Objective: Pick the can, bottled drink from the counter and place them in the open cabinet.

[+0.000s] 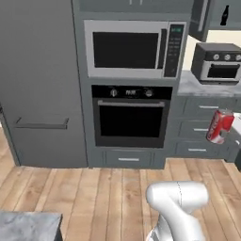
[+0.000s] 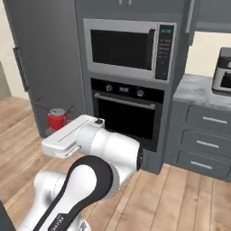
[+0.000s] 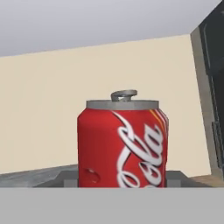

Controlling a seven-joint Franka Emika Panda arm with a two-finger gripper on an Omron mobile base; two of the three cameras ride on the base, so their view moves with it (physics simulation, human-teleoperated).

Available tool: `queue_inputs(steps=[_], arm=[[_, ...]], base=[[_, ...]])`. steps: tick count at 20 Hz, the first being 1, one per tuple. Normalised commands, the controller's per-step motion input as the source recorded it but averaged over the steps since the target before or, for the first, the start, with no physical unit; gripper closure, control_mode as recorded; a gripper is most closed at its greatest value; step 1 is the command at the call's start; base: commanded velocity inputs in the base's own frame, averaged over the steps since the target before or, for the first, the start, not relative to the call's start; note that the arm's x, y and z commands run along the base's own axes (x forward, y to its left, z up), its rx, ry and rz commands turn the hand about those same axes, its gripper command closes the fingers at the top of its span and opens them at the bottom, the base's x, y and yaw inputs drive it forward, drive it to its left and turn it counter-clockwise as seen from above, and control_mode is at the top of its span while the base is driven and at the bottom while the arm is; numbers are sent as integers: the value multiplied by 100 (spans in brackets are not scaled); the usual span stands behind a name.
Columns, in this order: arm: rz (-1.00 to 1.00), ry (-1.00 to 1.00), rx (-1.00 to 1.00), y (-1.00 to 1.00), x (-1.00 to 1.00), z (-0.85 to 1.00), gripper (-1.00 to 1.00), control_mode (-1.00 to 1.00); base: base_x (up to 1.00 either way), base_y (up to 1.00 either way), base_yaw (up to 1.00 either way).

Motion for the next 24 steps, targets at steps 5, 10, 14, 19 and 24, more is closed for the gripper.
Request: queue_inputs(steps=[5,10,14,19,24], arm=[[0,0,0,0,0,0,100,100],[0,0,0,0,0,0,100,100],[0,0,0,0,0,0,100,100],[0,0,0,0,0,0,100,100],[0,0,0,0,0,0,100,100]], base=[[0,-70,-49],[2,-95,-25],[20,-71,-13],[67,-92,0],[89,-41,0]])
